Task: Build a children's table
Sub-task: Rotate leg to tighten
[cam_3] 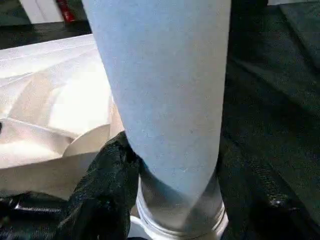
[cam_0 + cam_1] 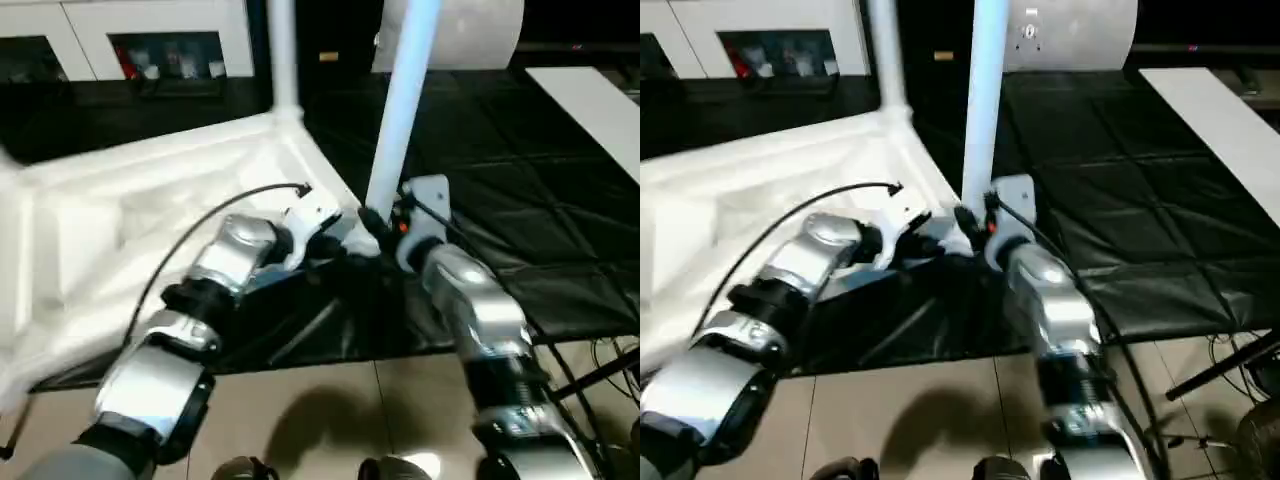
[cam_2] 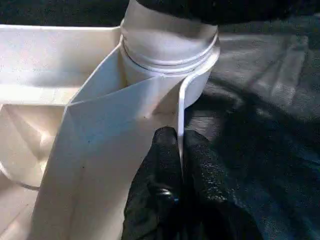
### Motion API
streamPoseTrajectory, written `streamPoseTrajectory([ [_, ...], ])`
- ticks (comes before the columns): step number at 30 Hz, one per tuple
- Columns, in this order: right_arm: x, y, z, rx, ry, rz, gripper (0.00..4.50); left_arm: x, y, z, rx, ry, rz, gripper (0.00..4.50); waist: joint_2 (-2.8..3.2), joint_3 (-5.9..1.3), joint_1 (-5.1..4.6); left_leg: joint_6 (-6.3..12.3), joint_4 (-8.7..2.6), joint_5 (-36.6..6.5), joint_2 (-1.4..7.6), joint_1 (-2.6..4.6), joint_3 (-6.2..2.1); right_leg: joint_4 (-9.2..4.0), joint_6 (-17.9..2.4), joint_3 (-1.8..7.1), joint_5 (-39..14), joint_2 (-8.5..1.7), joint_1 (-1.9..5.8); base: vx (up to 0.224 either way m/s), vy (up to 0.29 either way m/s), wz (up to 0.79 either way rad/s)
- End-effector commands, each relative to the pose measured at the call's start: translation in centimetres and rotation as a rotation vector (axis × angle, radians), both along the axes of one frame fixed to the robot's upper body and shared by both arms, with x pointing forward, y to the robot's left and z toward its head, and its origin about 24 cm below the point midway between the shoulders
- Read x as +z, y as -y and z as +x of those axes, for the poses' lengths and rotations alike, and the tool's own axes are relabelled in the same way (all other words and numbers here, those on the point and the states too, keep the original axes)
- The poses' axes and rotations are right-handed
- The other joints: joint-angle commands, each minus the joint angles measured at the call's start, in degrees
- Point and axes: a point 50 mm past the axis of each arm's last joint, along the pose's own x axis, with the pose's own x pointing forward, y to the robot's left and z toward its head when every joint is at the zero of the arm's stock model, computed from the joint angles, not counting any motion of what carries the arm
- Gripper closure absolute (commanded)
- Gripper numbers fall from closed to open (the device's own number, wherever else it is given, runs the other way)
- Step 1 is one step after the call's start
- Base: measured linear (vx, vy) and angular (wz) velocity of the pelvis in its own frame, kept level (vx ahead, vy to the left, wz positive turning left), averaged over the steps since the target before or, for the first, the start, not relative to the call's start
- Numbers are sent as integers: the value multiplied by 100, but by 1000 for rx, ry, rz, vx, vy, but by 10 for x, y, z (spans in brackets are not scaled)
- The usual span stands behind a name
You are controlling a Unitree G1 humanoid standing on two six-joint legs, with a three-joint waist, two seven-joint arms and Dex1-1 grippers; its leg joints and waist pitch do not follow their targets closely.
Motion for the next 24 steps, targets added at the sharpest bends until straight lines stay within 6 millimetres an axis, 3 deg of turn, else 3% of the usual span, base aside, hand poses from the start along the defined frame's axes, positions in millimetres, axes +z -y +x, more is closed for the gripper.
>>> streamPoseTrajectory([
  [1, -1, -67, -18, 274, -21, 69, 176, 1, 31, -5, -38, 22, -55, 450, -71, -373, 34, 825, -280, 80, 216, 10, -76, -298, -1608, 285, 904, -347, 376, 0, 0, 0],
  [3, -1, -63, -19, 275, -6, 73, 160, -1, 29, -7, -58, 22, -45, 450, -58, -350, 38, 860, -296, -79, 239, 24, -76, -333, -1601, 279, 608, -362, 357, 0, 0, 0],
  [5, -3, -54, -19, 267, 12, 63, 145, -3, 26, -8, -74, 24, -31, 450, -53, -338, 46, 764, -316, -310, 267, 45, -75, -371, -1546, 290, 141, -366, 345, 0, 0, 0],
  [9, -1, -24, -21, 297, 84, 35, 104, -7, 12, -11, -131, 26, 10, 450, -60, -348, 61, 760, -312, -278, 267, 38, -75, -357, -1523, 296, 242, -361, 360, 0, 0, 0],
  [12, 5, 5, -28, 409, 147, 2, 82, -9, 0, -16, -233, 18, 31, 450, -64, -363, 93, 970, -277, -117, 265, 7, -78, -316, -1568, 290, 681, -367, 393, 0, 0, 0],
  [15, 9, 22, -34, 520, 169, -25, 52, -10, -9, -22, -323, 4, 42, 450, -76, -373, 91, 1054, -264, -146, 259, -1, -76, -310, -1613, 279, 707, -366, 398, 0, 0, 0],
  [20, 11, 47, -44, 730, 155, -115, 22, -12, -23, -33, -508, -18, 95, 450, -35, -368, 131, 942, -279, -488, 305, 30, -66, -356, -1678, 281, 178, -368, 378, 0, 0, 0],
  [23, 14, 57, -54, 914, 107, -116, 22, -9, -33, -41, -630, -61, 92, 450, -26, -391, 208, 899, -271, -435, 346, 67, -50, -312, -1769, 281, 295, -359, 342, 0, 0, 0],
  [24, 15, 58, -55, 933, 101, -117, 22, -9, -33, -42, -641, -66, 90, 450, -25, -402, 223, 911, -266, -404, 340, 62, -56, -292, -1804, 269, 375, -352, 363, 0, 0, 0],
])
